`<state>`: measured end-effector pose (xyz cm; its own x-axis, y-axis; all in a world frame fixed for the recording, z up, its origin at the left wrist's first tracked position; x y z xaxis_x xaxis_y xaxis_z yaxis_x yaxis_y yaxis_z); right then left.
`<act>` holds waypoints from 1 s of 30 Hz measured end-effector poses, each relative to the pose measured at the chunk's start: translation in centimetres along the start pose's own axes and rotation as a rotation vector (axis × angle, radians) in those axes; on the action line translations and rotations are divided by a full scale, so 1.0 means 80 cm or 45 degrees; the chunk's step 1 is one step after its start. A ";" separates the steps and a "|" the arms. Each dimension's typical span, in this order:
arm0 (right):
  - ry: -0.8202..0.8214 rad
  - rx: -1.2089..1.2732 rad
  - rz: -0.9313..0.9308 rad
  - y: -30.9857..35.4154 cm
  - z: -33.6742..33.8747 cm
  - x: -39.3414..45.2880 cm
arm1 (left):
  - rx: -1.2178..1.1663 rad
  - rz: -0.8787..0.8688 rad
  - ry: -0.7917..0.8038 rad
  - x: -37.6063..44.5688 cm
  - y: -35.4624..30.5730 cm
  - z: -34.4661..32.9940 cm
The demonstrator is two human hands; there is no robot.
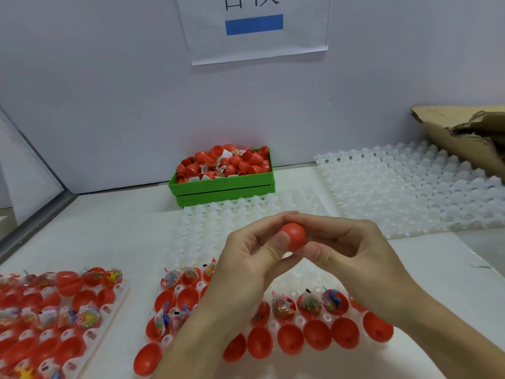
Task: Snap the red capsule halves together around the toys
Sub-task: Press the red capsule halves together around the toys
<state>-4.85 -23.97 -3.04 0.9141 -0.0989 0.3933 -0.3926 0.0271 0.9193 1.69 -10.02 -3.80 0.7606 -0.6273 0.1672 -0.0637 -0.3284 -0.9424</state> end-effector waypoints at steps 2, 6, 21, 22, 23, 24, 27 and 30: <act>0.031 -0.050 -0.003 -0.001 0.000 -0.001 | -0.101 0.035 -0.033 0.001 -0.001 0.000; -0.129 -0.193 -0.039 -0.003 0.001 -0.001 | 0.144 -0.011 -0.099 0.000 0.000 0.000; -0.327 -0.331 -0.028 -0.006 0.006 0.000 | 0.688 -0.216 -0.212 -0.005 -0.011 0.003; -0.331 -0.351 -0.018 -0.007 0.005 -0.001 | 0.710 -0.229 -0.239 -0.006 -0.010 0.001; -0.336 -0.373 -0.006 -0.008 0.005 -0.001 | 0.723 -0.239 -0.259 -0.006 -0.009 -0.001; -0.342 -0.390 0.005 -0.008 0.004 -0.002 | 0.727 -0.247 -0.273 -0.007 -0.008 -0.003; -0.356 -0.431 0.026 -0.011 0.004 -0.003 | 0.721 -0.264 -0.288 -0.008 -0.005 -0.005; -0.359 -0.478 0.041 -0.014 0.003 -0.005 | 0.722 -0.278 -0.303 -0.009 -0.002 -0.005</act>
<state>-4.78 -24.18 -4.20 0.8183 -0.3572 0.4503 -0.3090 0.3872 0.8686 0.90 -9.83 -3.60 0.8439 -0.3937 0.3646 0.4096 0.0339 -0.9116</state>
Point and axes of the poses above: each hand's wrist, its own x-axis towards the middle knuckle, its own z-axis out of the back of the hand, y = z × x, the point moved 2 cm from there along x, towards the middle knuckle, and after that the axes turned 3 degrees about -x, right-handed, at the moved point
